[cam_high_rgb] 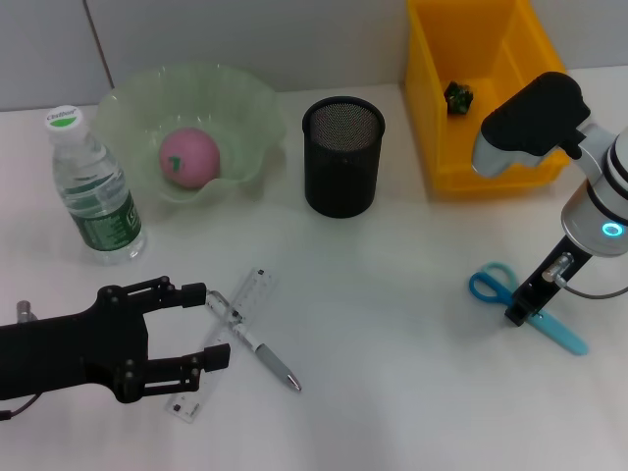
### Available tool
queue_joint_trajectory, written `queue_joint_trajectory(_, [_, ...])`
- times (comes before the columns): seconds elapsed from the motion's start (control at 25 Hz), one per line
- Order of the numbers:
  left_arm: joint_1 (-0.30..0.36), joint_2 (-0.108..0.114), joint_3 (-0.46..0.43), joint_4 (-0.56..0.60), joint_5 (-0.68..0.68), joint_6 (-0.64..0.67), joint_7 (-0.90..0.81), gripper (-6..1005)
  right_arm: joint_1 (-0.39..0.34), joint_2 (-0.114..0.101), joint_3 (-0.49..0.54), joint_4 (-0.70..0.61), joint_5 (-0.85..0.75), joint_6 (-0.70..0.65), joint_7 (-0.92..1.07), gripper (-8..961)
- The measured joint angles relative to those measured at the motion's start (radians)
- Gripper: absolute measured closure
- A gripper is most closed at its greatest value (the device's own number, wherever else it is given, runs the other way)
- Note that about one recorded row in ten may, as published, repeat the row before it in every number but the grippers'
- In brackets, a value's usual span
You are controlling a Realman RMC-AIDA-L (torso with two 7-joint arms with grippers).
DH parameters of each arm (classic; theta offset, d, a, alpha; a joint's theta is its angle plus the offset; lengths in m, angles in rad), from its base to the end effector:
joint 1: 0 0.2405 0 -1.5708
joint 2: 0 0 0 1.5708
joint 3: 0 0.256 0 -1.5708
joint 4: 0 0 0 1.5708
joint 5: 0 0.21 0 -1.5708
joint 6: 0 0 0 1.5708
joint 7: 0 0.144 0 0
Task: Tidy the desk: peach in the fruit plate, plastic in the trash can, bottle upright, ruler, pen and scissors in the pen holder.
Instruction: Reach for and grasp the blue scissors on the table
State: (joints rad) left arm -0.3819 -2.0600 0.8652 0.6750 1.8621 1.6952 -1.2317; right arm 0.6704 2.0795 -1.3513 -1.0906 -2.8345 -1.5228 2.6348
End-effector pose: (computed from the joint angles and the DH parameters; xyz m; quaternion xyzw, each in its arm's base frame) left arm -0.2750 0.2783 -0.0039 -0.9490 -0.1541 -0.2644 0.0761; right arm 0.2374 0.3610 -0.0047 -0.8483 0.3974 -0.2898 0.1962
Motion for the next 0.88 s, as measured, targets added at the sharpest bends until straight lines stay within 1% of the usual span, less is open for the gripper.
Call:
queue_joint_trajectory(0.28, [0.000, 0.000, -0.001, 0.000, 0.000, 0.000, 0.000, 190, 0.000, 0.000, 0.000, 0.000, 0.000, 0.000, -0.007, 611])
queue_joint_trajectory(0.4, [0.000, 0.000, -0.002, 0.000, 0.000, 0.000, 0.000, 190, 0.000, 0.001, 0.000, -0.003, 0.000, -0.002, -0.011, 662])
queue_joint_trajectory(0.6, [0.000, 0.000, -0.003, 0.001, 0.000, 0.001, 0.000, 190, 0.007, 0.000, 0.001, -0.011, 0.013, -0.012, -0.020, 702])
queue_joint_trajectory(0.76, [0.000, 0.000, -0.003, 0.002, -0.001, 0.001, 0.000, 190, 0.016, 0.000, 0.003, -0.021, 0.016, -0.024, -0.021, 711])
queue_joint_trajectory(0.88, [0.000, 0.000, -0.003, 0.002, -0.002, 0.001, 0.000, 190, 0.018, -0.001, 0.012, -0.052, 0.022, -0.039, -0.024, 715])
